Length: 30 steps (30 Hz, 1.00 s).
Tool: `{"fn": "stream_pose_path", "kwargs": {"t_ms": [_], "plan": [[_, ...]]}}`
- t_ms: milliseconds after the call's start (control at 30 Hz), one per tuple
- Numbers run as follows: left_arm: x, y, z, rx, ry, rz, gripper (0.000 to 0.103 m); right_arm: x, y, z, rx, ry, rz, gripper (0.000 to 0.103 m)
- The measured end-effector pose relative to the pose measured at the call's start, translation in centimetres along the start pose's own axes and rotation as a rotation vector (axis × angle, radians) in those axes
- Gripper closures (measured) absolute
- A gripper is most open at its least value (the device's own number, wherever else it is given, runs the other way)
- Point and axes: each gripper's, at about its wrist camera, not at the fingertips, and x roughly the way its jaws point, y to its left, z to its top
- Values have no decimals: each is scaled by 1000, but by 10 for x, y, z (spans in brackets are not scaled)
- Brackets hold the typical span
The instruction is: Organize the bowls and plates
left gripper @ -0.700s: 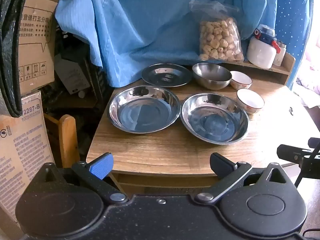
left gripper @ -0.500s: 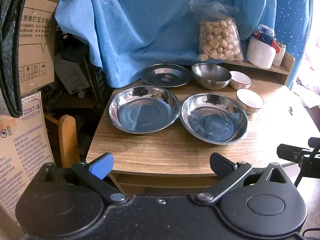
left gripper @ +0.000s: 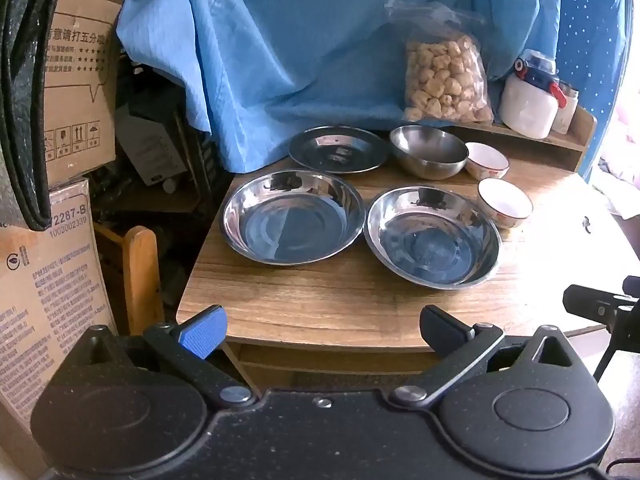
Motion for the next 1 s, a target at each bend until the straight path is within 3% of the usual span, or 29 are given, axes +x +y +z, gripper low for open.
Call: {"fn": "stream_pose_path", "kwargs": {"t_ms": [1000], "plan": [[6, -1, 3, 27, -4, 0, 1, -2, 0, 2, 24, -20, -26, 0]]}}
